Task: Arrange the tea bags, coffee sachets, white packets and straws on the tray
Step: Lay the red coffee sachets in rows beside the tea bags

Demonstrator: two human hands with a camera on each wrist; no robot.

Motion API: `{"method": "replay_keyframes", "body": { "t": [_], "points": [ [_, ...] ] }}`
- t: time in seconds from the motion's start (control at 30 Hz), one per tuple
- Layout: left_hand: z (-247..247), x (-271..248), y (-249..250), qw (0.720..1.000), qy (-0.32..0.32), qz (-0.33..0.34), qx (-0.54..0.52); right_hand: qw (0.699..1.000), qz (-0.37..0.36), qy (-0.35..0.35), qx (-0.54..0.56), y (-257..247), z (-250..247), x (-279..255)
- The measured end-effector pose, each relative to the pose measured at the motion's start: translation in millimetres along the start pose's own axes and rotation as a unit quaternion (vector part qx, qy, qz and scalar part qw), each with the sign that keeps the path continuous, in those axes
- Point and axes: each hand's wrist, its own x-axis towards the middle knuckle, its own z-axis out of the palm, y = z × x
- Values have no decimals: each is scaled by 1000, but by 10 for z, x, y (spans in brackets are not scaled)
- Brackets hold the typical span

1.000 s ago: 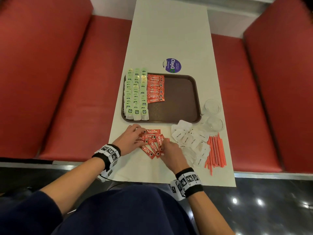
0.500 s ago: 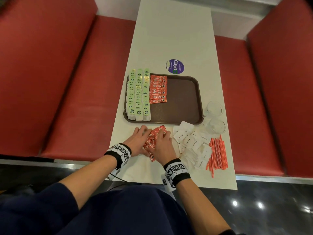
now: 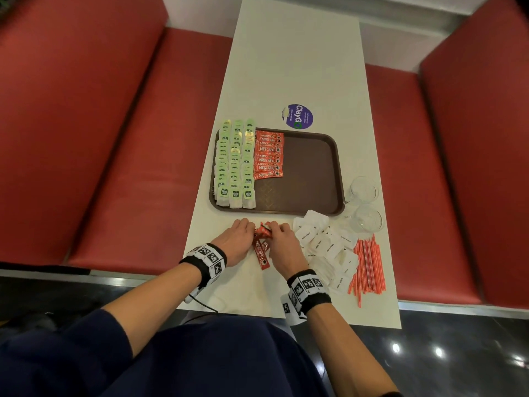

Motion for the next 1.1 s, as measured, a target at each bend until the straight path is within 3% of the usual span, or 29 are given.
{"method": "replay_keyframes", "body": {
  "t": [0.1, 0.2, 0.37, 0.43, 0.6, 0.73, 0.83, 0.93, 1.1],
  "points": [
    [-110, -29, -65, 1000, -10, -9, -28, 996, 31, 14, 83, 62, -223, 25],
    [-258, -87, -130, 991, -8, -34, -129, 982, 59, 32, 178, 149, -451, 1],
    [-437, -123, -26, 945, -6, -67, -321, 939, 62, -24, 337, -90, -625, -109],
    [-498, -111, 153, 919, -14, -73, -387, 942, 47, -32, 332, -230, -589, -105],
    [-597, -146, 391, 821, -33, -90, -563, 961, 71, -26, 266, -355, -585, -94],
    [-515, -103, 516, 809, -18, -120, -575, 964, 72, 19, 255, -390, -537, -186],
    [-442, -30, 531, 785, -6, -149, -601, 965, 78, 46, 248, -364, -479, -147],
    [-390, 74, 490, 796, 39, -161, -582, 962, 74, 35, 259, -373, -479, -137],
    [-402, 96, 361, 747, 55, -202, -631, 943, 50, 14, 327, -270, -452, -211]
  ]
}}
